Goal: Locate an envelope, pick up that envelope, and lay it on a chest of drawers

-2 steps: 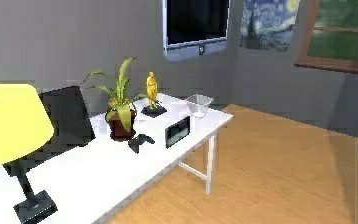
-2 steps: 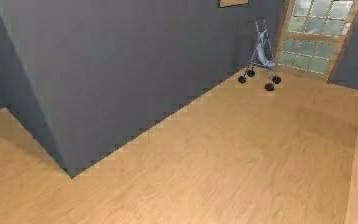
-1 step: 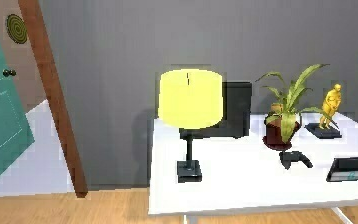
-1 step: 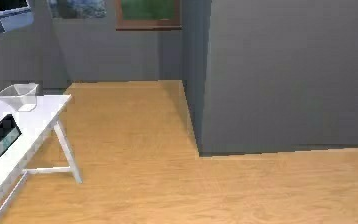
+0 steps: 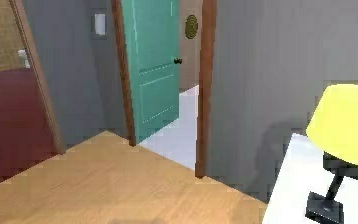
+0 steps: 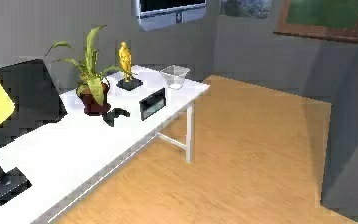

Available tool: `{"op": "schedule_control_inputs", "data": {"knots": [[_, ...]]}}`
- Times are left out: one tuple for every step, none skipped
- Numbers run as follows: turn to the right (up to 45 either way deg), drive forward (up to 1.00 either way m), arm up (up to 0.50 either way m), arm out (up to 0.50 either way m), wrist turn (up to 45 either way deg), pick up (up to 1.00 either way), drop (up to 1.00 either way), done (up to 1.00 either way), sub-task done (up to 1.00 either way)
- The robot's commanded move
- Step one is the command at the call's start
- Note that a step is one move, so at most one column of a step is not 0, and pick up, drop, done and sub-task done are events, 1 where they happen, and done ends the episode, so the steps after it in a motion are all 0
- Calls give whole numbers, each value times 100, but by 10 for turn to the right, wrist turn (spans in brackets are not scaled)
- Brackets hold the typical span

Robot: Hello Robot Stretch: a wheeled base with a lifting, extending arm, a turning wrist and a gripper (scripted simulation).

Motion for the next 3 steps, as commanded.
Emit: {"op": "schedule_control_inputs", "data": {"knots": [[450,0,0,0,0,0,0,0,0],[210,0,0,0,0,0,0,0,0],[0,45,0,0,0,0,0,0,0]]}}
